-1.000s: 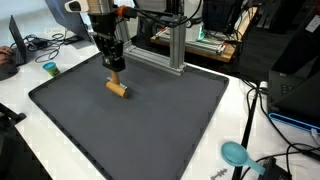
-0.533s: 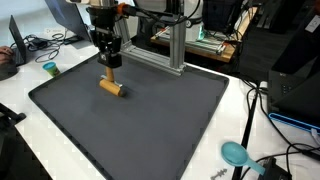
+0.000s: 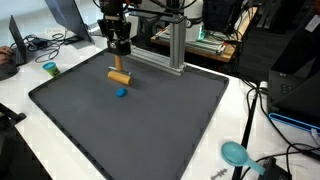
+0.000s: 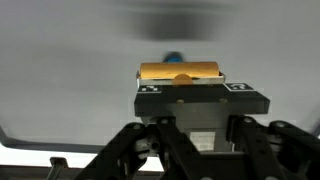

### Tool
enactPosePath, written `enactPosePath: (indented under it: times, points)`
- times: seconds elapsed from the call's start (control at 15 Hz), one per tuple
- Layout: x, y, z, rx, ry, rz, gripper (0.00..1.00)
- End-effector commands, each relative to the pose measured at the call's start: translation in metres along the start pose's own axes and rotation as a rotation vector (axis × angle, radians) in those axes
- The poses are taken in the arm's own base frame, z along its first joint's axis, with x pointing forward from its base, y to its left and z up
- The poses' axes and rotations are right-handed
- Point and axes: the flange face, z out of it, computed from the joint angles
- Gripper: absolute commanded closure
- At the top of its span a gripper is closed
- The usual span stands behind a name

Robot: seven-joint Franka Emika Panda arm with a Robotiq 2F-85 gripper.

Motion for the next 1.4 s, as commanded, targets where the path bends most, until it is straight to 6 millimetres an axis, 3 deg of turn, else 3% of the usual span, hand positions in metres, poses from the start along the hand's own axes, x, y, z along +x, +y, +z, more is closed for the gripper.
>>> enactPosePath:
  times: [0.0, 0.13, 0.2, 0.27, 0.33, 0.4, 0.8, 1.33]
  points:
    - [0.008, 0.004, 0.01, -0.06, 0.064, 0.044, 0.78]
    - [0.01, 0.006, 0.023, -0.089, 0.065, 0.065, 0.78]
    - [0.005, 0.003, 0.018, -0.06, 0.046, 0.044, 0.78]
    - [0.003, 0.003, 0.024, -0.063, 0.039, 0.048, 0.53]
    - [0.002, 0.003, 0.027, -0.061, 0.032, 0.048, 0.53]
    - [0.002, 0.003, 0.028, -0.061, 0.03, 0.048, 0.78]
    - [-0.001, -0.012, 0.02, -0.015, 0.065, 0.031, 0.78]
    - [0.004, -0.009, 0.04, -0.031, 0.048, 0.049, 0.78]
